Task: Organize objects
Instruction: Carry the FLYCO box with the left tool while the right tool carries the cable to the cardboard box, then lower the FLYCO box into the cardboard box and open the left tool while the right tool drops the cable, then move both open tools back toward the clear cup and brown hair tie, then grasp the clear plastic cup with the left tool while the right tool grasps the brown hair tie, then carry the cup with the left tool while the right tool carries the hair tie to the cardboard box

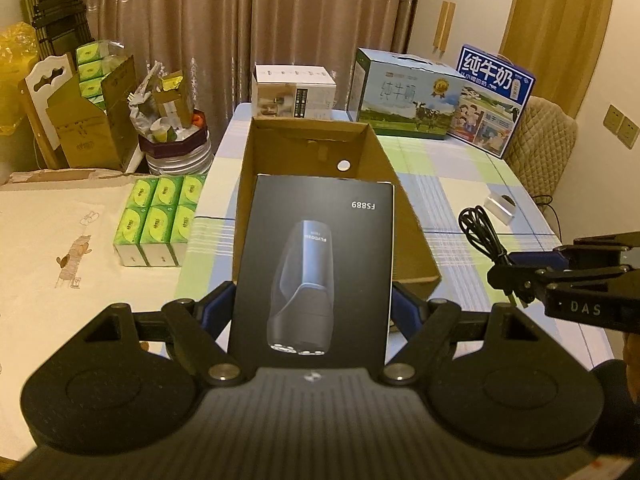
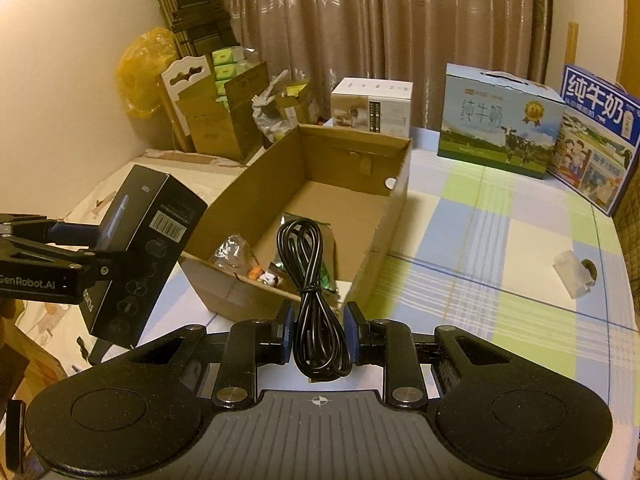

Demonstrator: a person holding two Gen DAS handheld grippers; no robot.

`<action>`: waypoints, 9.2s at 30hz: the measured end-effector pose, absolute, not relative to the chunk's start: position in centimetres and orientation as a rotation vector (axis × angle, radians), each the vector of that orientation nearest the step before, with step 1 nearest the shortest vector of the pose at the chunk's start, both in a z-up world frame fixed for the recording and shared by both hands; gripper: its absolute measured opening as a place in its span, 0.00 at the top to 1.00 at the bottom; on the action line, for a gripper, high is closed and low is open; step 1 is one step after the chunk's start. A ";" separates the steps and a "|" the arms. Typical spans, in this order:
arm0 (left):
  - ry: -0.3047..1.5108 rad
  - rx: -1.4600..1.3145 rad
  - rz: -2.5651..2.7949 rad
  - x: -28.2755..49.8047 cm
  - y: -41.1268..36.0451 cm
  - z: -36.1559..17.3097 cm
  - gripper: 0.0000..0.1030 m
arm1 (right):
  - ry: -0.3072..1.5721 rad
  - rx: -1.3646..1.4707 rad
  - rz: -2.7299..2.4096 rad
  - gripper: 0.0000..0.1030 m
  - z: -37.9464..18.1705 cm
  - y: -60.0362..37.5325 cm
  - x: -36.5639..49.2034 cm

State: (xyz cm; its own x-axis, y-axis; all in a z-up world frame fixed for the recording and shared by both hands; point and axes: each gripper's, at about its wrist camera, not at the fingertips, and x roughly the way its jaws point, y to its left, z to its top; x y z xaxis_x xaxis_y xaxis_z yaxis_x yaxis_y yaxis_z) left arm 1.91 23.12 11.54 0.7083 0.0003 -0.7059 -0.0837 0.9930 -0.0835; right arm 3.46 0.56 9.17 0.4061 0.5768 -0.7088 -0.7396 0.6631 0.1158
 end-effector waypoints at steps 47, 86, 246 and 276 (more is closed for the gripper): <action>0.791 -0.018 0.014 16.4 24.9 9.9 0.17 | 0.800 -0.190 0.821 0.78 8.1 7.2 12.5; 0.793 -0.071 0.044 14.1 26.5 9.3 0.16 | 0.733 0.020 0.808 0.38 9.4 6.1 14.9; 0.842 0.036 -0.310 19.8 -2.3 7.0 0.34 | 0.845 -0.064 0.449 0.86 7.5 -20.9 18.6; 0.714 -0.095 -0.126 2.2 8.4 11.7 0.34 | 0.727 -0.125 0.589 0.86 12.4 -13.1 1.0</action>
State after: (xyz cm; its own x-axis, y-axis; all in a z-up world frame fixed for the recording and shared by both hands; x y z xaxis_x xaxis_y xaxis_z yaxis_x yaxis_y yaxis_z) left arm 2.21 8.39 11.68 0.7484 -0.1474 -0.6467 0.0822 0.9881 -0.1300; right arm 0.99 -13.05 12.44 0.5938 0.4630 -0.6580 -0.5473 0.8319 0.0914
